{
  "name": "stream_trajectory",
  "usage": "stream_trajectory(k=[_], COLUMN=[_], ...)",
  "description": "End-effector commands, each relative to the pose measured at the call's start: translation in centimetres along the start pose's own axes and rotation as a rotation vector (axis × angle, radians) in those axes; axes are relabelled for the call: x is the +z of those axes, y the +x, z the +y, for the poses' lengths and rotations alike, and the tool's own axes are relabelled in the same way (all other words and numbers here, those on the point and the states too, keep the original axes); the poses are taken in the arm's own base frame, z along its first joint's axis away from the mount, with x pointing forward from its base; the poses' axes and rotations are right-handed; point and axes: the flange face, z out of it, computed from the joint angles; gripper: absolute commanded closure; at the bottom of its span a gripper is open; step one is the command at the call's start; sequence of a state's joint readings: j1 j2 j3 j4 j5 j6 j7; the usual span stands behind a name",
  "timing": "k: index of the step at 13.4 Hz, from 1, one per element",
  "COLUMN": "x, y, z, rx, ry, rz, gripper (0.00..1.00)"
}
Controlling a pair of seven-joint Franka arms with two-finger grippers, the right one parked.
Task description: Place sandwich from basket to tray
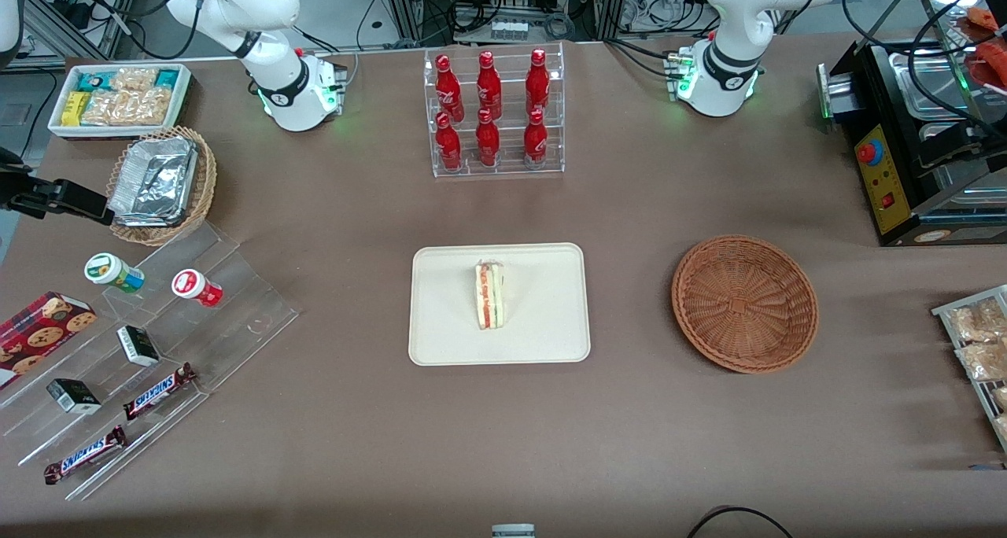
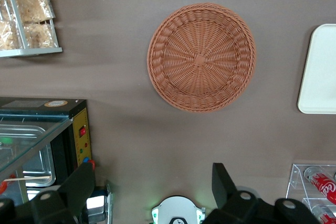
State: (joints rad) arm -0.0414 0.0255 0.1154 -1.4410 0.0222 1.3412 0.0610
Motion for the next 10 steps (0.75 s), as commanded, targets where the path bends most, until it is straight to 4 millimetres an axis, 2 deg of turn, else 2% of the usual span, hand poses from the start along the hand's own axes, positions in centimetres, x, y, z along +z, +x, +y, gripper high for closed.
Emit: stream_trajectory(k=[1,7,10], x=[0.0,0.0,-0.1], y=[-0.2,-0.3,-0.4], z=[1.7,1.2,2.2], rx=[0.064,0.053,0.07], ry=[0.007,0.005,0.011], rz=[-0.02,-0.02,-0.019], gripper=[0.01,0.01,0.01])
